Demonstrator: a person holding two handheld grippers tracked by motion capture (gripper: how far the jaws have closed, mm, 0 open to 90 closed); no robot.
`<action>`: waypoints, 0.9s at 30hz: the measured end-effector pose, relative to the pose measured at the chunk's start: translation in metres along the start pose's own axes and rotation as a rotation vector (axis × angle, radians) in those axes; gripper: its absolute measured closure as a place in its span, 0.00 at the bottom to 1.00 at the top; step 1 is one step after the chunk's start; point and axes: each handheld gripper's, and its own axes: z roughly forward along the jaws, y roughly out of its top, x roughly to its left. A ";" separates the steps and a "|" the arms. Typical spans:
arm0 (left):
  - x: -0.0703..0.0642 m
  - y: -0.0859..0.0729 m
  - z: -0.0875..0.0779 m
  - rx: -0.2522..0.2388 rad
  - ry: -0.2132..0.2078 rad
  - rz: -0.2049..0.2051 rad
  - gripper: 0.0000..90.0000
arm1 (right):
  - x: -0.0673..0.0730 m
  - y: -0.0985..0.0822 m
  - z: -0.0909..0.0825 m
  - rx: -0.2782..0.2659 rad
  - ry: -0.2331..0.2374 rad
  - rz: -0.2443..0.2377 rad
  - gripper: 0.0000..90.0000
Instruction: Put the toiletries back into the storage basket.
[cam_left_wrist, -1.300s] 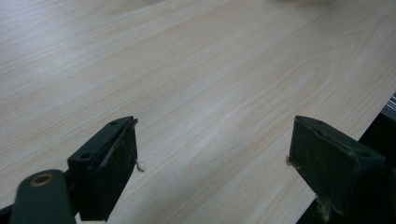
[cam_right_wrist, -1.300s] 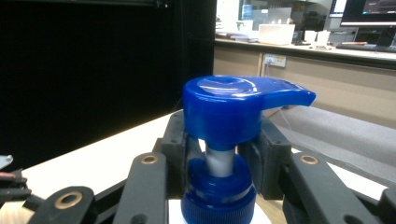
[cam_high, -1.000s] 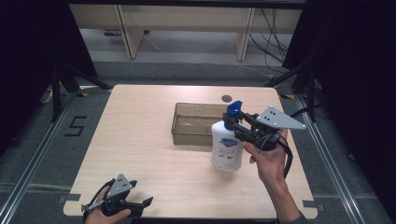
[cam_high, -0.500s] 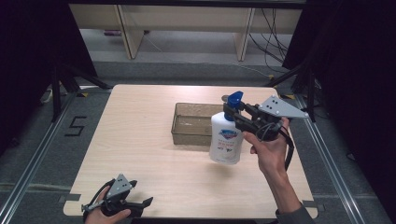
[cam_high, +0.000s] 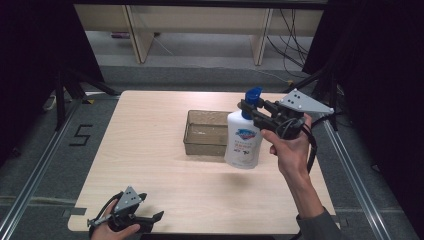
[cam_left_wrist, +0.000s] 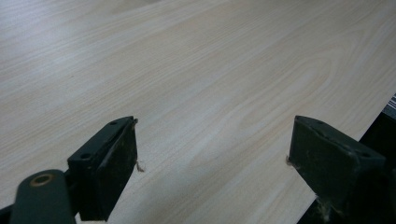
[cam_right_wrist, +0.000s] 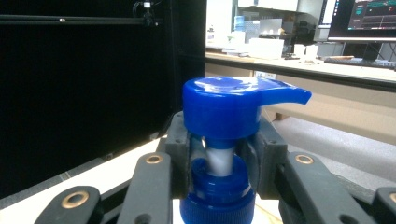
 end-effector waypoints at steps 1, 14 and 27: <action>0.000 0.000 0.000 0.000 -0.001 -0.001 0.17 | 0.000 0.000 0.000 0.000 0.000 0.000 0.73; 0.000 0.000 0.000 -0.002 0.000 -0.006 0.17 | -0.014 0.015 0.012 0.006 -0.034 0.023 0.73; 0.000 0.000 0.000 0.001 0.003 -0.006 0.17 | -0.033 0.021 0.032 -0.006 -0.083 0.034 0.73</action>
